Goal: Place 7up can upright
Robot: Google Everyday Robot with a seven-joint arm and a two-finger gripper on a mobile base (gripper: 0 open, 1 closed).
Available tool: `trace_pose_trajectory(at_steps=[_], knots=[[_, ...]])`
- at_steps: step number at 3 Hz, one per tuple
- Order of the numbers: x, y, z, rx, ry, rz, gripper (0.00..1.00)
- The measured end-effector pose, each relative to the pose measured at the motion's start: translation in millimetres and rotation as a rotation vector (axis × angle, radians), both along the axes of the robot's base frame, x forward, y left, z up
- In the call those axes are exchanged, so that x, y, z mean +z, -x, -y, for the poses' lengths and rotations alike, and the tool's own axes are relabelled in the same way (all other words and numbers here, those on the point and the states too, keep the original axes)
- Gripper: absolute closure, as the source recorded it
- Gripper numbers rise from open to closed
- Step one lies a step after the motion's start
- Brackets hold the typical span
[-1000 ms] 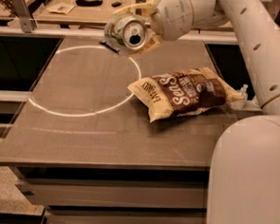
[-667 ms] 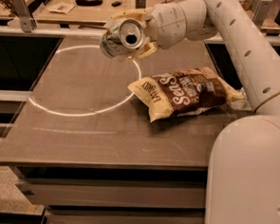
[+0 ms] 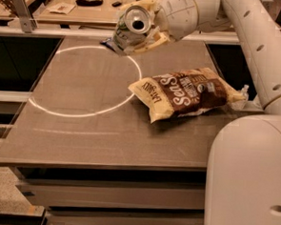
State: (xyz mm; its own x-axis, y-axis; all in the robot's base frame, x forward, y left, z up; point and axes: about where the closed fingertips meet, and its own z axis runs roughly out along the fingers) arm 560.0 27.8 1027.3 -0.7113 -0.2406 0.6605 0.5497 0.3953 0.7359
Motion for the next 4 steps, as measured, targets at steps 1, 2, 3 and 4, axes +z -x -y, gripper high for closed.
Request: trace_pose_trajectory(at_steps=[1, 2, 3, 4], knots=[[4, -6, -1, -0.026, 0.041, -0.051, 1.00], [7, -15, -9, -0.060, 0.022, -0.046, 1.00], [9, -22, -15, -0.083, 0.007, -0.038, 1.00], [-9, -37, -27, -0.072, 0.042, -0.153, 1.00]])
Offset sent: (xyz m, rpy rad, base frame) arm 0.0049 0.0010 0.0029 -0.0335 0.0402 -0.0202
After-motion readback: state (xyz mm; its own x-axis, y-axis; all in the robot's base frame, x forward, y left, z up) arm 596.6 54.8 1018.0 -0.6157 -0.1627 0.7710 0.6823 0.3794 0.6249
